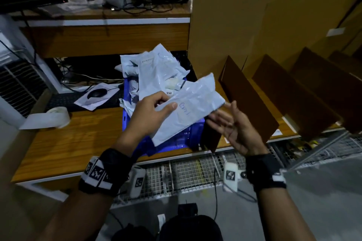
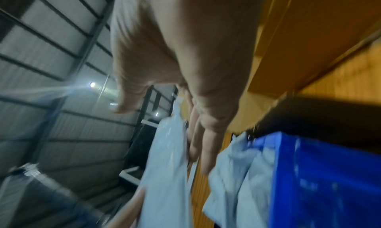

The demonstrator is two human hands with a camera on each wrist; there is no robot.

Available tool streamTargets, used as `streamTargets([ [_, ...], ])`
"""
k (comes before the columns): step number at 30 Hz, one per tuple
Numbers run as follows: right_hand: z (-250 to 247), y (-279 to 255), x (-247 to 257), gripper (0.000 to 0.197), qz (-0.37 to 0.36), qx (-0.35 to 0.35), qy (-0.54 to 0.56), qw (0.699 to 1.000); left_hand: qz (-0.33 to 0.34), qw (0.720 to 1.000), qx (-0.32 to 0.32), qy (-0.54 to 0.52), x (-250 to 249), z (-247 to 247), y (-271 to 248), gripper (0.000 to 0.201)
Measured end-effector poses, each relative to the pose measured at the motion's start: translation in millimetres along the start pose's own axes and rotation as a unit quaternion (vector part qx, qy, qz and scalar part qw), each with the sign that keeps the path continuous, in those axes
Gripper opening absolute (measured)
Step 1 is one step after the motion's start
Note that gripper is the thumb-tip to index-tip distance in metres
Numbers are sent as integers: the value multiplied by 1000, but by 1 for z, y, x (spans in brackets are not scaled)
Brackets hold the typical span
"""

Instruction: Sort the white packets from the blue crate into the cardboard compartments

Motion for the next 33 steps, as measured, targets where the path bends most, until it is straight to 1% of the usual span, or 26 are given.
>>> streamTargets([
  [1, 6, -2, -10, 70, 5, 13, 4, 1000, -13, 1000, -2, -20, 2, 4, -2, 16],
  [2, 15, -2, -19, 67, 7, 16, 0, 1000, -28, 999, 3, -39, 4, 7, -3, 15],
  [3, 24, -2, -24, 61, 4, 15, -2, 1000, -39, 998, 13, -54, 6, 11, -6, 15],
  [6, 44, 5, -21, 35, -31, -30, -40, 998, -65, 993, 58, -83, 10, 17, -13, 21],
  [8, 49, 7, -12, 27, -46, -46, -71, 995, -81, 990, 80, -89, 12, 15, -16, 19],
  [11, 51, 6, 0, 27, -47, -29, -108, 993, -95, 984, 97, -115, 15, 10, -18, 26],
  [13, 53, 8, 5, 29, -47, -19, -135, 989, -99, 980, 101, -136, 14, 9, -18, 23],
  [15, 56, 11, 6, 28, -47, -9, -155, 987, -103, 976, 97, -165, 11, 7, -14, 17],
  [17, 59, 15, 4, 28, -41, 2, -173, 984, -100, 972, 89, -192, 10, 5, -9, 23],
  [19, 60, 22, 0, 30, -35, 9, -186, 982, -100, 972, 78, -200, 12, 4, -3, 19],
  [23, 59, 33, -10, 29, -36, -10, -195, 980, -106, 979, 66, -162, 23, 4, 6, 20],
  [25, 54, 41, -14, 28, -38, -39, -192, 980, -115, 982, 57, -141, 34, 1, 11, 14],
  [26, 48, 47, -17, 27, -37, -58, -191, 979, -115, 986, 34, -116, 41, -3, 17, 9],
  [28, 36, 58, -21, 24, -24, -95, -196, 976, -100, 994, -45, -29, 56, -17, 32, 8],
  [29, 31, 63, -21, 24, -15, -110, -200, 974, -89, 992, -87, 25, 63, -25, 41, 11],
  [30, 26, 68, -22, 24, -5, -121, -202, 972, -81, 987, -114, 80, 70, -33, 51, 16],
  [31, 22, 72, -23, 23, 6, -131, -199, 971, -77, 981, -123, 129, 79, -39, 61, 25],
  [33, 18, 79, -23, 23, 25, -146, -190, 971, -97, 968, -97, 210, 95, -43, 79, 49],
])
Point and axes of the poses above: each hand's wrist, its own y-axis towards the middle knuckle, its own z-axis out of the palm, x = y × z, the point moved 3 cm from there along y, towards the middle knuckle, and after that the axes turned 4 degrees about -y, right-handed, at the moved point
